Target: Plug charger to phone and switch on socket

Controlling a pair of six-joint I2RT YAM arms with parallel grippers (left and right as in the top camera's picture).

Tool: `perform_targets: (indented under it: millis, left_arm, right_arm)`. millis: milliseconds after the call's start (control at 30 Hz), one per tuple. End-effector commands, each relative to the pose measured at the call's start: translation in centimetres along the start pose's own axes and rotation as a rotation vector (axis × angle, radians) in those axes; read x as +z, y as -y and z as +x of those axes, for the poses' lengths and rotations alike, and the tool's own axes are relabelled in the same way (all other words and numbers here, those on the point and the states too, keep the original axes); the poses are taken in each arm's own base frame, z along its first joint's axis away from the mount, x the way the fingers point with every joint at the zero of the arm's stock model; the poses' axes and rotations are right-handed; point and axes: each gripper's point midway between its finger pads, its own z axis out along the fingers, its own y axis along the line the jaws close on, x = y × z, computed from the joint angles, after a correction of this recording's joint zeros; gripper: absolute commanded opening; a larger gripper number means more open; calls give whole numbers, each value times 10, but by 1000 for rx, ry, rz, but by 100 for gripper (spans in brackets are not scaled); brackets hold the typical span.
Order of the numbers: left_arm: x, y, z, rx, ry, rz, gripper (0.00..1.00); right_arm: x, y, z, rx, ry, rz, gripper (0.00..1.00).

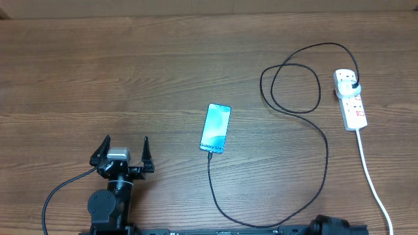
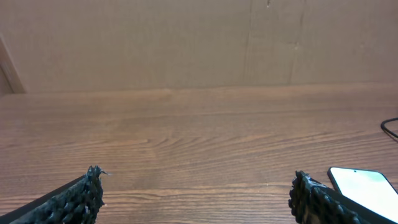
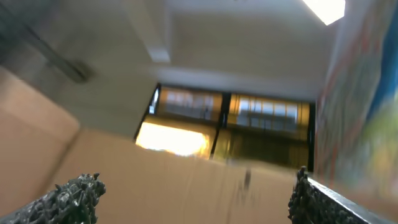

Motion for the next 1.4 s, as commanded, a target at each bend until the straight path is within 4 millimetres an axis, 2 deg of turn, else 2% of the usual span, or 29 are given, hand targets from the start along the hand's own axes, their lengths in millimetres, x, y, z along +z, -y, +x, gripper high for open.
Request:
perform_targets:
  millis: [0, 167, 233, 400, 433, 500, 633, 967, 1367]
  left_arm:
    - [0, 2, 2, 23, 1, 12, 100]
    - [0, 2, 2, 23, 1, 12, 99]
    - [0, 2, 2, 23, 1, 12, 100]
    - [0, 2, 2, 23, 1, 12, 100]
    - [0, 2, 2, 23, 1, 12, 99]
    - [0, 2, 2, 23, 1, 12, 100]
    - [0, 2, 2, 23, 1, 12, 100]
    - [0, 2, 2, 23, 1, 12, 100]
    - [0, 2, 2, 23, 1, 12, 100]
  right_arm:
    - [0, 3, 52, 57, -112, -23, 100]
    - [-5, 7, 111, 141, -226, -31, 100]
    - [-11, 10, 142, 179, -297, -17, 100]
    - [-32, 13, 218, 263, -458, 15, 100]
    - [-40, 13, 239, 282, -497, 25, 100]
    - [-53, 18, 268, 301, -550, 71, 100]
    - [-75, 24, 311, 326, -634, 137, 100]
    - [-118, 29, 372, 348, -752, 241, 100]
    - [-146, 32, 402, 363, -855, 314, 100]
